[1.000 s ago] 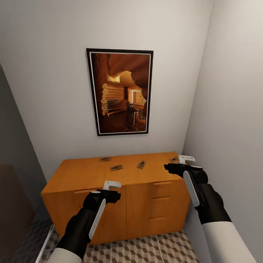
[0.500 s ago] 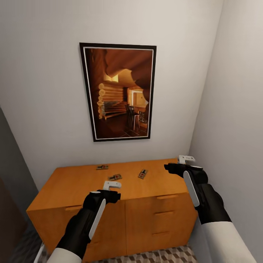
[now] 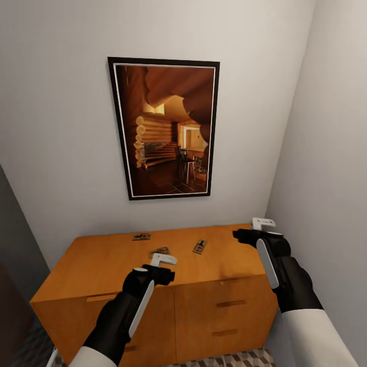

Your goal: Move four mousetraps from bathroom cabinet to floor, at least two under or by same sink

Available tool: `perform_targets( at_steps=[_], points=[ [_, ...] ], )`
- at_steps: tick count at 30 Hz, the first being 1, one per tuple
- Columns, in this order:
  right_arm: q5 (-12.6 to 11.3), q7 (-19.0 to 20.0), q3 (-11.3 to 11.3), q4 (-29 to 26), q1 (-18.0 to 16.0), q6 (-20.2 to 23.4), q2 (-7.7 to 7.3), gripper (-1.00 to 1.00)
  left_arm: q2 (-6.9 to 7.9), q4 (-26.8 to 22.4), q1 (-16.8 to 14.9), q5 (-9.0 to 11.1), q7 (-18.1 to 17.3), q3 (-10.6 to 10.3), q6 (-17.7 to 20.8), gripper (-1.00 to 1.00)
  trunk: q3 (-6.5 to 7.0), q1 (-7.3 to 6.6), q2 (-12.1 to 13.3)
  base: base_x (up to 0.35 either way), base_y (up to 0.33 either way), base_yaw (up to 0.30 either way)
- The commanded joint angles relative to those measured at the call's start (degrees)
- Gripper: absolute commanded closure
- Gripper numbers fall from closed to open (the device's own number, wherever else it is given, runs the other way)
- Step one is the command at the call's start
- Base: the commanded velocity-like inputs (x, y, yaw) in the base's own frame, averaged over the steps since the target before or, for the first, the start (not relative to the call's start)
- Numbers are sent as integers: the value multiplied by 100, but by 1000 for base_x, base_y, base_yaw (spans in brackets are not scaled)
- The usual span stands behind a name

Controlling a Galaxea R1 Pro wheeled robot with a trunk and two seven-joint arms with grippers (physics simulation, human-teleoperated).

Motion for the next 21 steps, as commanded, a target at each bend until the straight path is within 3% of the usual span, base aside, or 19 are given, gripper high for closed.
perform_targets(
  at_steps=[1, 7, 15, 21],
  points=[
    [-65, -96, 3, -1, -1, 17, -2, -100, 0, -4, -2, -6, 26, -83, 23, -100, -3, 2, -5, 9, 0, 0],
    [-78, -302, 1, 6, -1, 16, 3, -100, 0, -30, -4, -14, 31, -402, 16, -100, -3, 2, -5, 4, 0, 0],
    [-83, -359, 1, 6, 1, 79, 5, -100, 0, -165, -10, -21, 30, -475, 17, -100, -3, 2, -5, 0, 0, 0],
    [-58, -364, -6, -13, -2, 466, 5, -100, 0, -19, -10, -25, 25, -486, -109, -100, -3, 2, -5, 0, 0, 0]
  ],
)
